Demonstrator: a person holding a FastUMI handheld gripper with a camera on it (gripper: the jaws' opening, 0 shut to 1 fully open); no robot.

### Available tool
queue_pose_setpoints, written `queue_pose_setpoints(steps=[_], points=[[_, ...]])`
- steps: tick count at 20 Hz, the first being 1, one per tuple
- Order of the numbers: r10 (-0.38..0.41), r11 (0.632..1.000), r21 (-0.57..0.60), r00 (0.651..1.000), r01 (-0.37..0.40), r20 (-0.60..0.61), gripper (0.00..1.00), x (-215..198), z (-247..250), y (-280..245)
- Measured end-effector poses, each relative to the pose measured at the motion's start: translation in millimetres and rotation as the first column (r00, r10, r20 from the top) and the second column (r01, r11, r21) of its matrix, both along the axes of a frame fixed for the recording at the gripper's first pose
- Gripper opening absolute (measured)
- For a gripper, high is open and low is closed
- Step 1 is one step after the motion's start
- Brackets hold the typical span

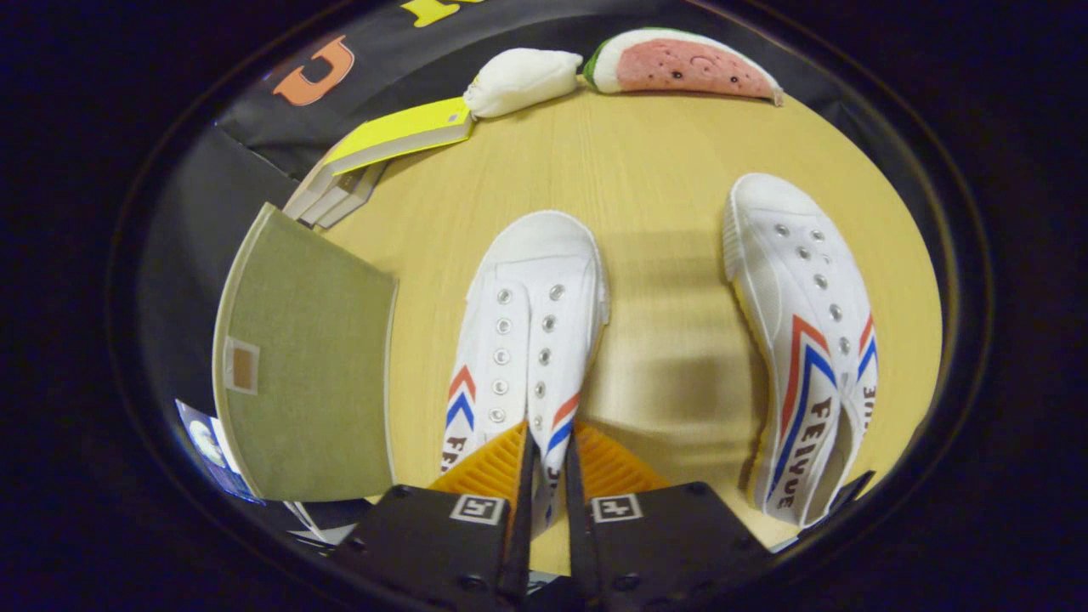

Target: Open the storage box then place both shoes into the box .Put the left shoe in first, then the right shoe, with the right side of both shoes facing outward in a uniform manner.

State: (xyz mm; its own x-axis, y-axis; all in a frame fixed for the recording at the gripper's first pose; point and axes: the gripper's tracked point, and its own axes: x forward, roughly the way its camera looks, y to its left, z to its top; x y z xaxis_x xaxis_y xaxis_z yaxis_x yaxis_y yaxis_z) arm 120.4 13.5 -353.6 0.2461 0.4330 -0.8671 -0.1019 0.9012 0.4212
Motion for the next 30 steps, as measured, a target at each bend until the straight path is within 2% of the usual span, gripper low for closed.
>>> queue_pose_setpoints(steps=[1,3,7,12,16,19,22,26,30], points=[[0.006,1.0,0.003,1.0,-0.006,0.006,0.15,-0.8,0.7,-1.3],[0.005,1.0,0.027,1.0,-0.006,0.009,0.07,-4.4,3.3,-2.6],[-0.028,0.996,0.085,0.999,0.026,0.027,0.06,-22.6,42.0,-0.5],[-0.013,0.995,0.103,0.989,-0.002,0.146,0.06,-58.3,143.8,10.8],[0.004,0.992,0.123,0.973,-0.033,0.23,0.06,-80.1,226.1,61.5],[0.018,0.99,0.133,0.966,-0.054,0.258,0.05,-83.6,254.6,116.5],[0.022,0.991,0.123,0.974,-0.051,0.225,0.06,-77.8,256.5,174.8],[0.04,0.99,0.132,0.998,-0.046,0.052,0.06,-74.5,215.2,240.2],[0.039,0.997,0.072,0.997,-0.034,-0.063,0.06,-62.8,163.4,274.0]])
